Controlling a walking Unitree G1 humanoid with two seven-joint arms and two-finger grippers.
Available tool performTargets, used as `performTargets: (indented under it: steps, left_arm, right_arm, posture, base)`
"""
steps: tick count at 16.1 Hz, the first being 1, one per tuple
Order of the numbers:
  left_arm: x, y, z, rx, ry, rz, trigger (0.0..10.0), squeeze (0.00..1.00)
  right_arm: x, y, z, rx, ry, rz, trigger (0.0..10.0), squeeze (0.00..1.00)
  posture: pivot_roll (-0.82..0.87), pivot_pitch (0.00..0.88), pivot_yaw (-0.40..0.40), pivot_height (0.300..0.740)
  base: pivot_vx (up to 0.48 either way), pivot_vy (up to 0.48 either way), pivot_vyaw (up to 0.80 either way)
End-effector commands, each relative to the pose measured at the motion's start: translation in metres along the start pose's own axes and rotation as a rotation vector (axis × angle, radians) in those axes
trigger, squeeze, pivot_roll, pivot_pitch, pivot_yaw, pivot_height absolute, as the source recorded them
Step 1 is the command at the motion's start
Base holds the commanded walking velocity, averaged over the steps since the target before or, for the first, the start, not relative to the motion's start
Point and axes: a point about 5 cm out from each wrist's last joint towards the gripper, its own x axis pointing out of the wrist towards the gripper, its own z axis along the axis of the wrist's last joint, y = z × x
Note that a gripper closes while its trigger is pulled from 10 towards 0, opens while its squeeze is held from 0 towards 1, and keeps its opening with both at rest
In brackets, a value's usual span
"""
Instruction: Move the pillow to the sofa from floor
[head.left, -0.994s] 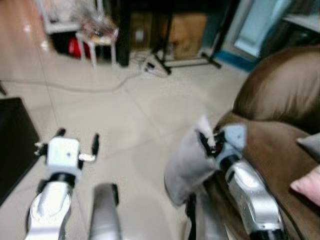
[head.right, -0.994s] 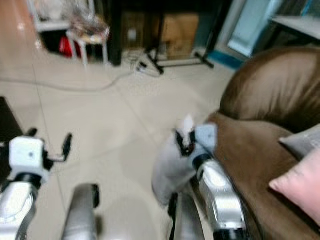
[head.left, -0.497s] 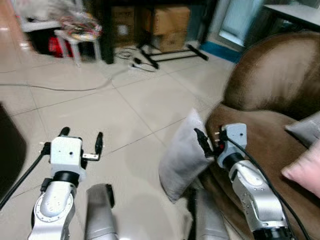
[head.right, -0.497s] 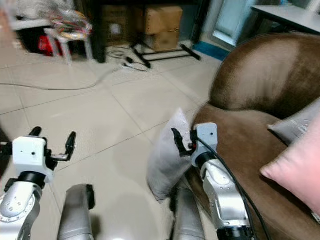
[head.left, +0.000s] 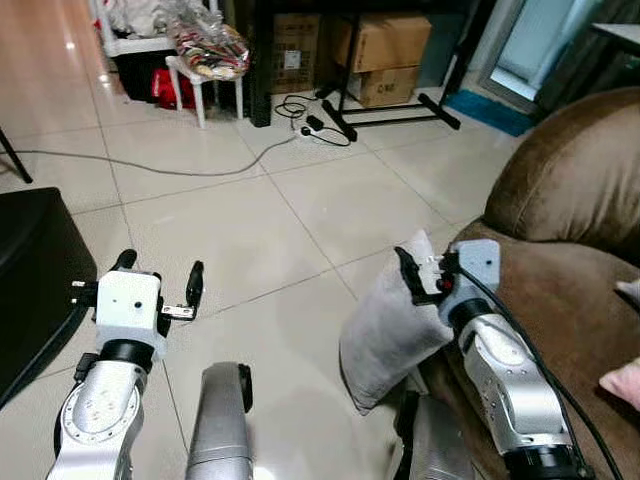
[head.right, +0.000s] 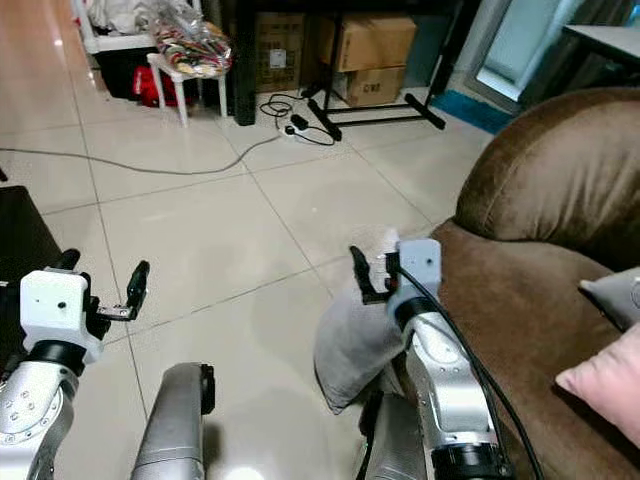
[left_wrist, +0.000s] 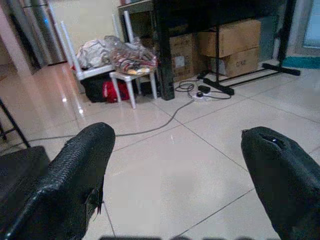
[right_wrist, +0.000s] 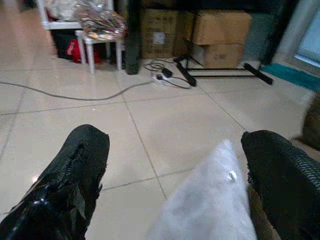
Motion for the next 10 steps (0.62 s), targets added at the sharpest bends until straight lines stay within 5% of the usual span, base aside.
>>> performTargets:
  steps: [1, 7, 10]
  left_arm:
    - [0.0015, -0.0027, 0.0026, -0.001, -0.009, -0.021, 10.0, 1.0]
    - [0.0026, -0.0062, 0.0049, 0.005, -0.012, -0.066, 10.0, 1.0]
    - [0.0042, -0.002, 0.0066, 0.024, -0.012, -0.081, 10.0, 1.0]
  right_arm:
    - [-0.0021, -0.0034, -0.0021, -0.003, 0.009, -0.015, 10.0, 1.0]
    - [-0.0046, 0.0043, -0.0051, -0.009, 0.014, 0.016, 10.0, 1.0]
    - [-0.0049, 0.003, -0.0086, 0.017, 0.017, -0.041, 10.0, 1.0]
  posture:
    - [0.0, 0.0, -0.108, 0.491]
    - [0.0, 0.0, -0.082, 0.491]
    - [0.0, 0.0, -0.061, 0.491]
  base:
    - [0.0, 0.0, 0.0]
    - [0.213, 0.0, 0.67]
    - [0.274, 0.0, 0.0]
